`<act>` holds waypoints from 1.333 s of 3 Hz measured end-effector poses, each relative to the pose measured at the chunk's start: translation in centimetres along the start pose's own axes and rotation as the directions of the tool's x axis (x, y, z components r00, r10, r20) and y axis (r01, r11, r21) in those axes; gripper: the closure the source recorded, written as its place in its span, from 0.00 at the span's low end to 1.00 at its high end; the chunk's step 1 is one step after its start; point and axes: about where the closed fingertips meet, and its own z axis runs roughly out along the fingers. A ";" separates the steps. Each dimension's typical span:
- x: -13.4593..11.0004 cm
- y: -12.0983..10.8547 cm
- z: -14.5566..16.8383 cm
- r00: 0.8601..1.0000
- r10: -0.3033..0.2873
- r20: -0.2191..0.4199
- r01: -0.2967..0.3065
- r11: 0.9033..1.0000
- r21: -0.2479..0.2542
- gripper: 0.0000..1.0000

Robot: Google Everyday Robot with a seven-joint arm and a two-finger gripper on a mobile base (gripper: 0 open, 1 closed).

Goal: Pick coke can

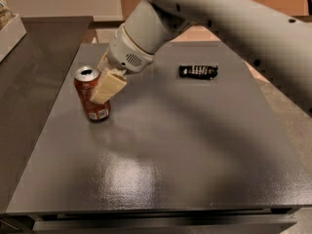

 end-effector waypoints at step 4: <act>-1.8 -3.0 -11.6 1.000 -0.002 0.016 0.001 0.997 0.081 1.00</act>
Offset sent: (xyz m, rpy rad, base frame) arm 0.0459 -0.0672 0.0865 0.0403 -0.0233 -0.1037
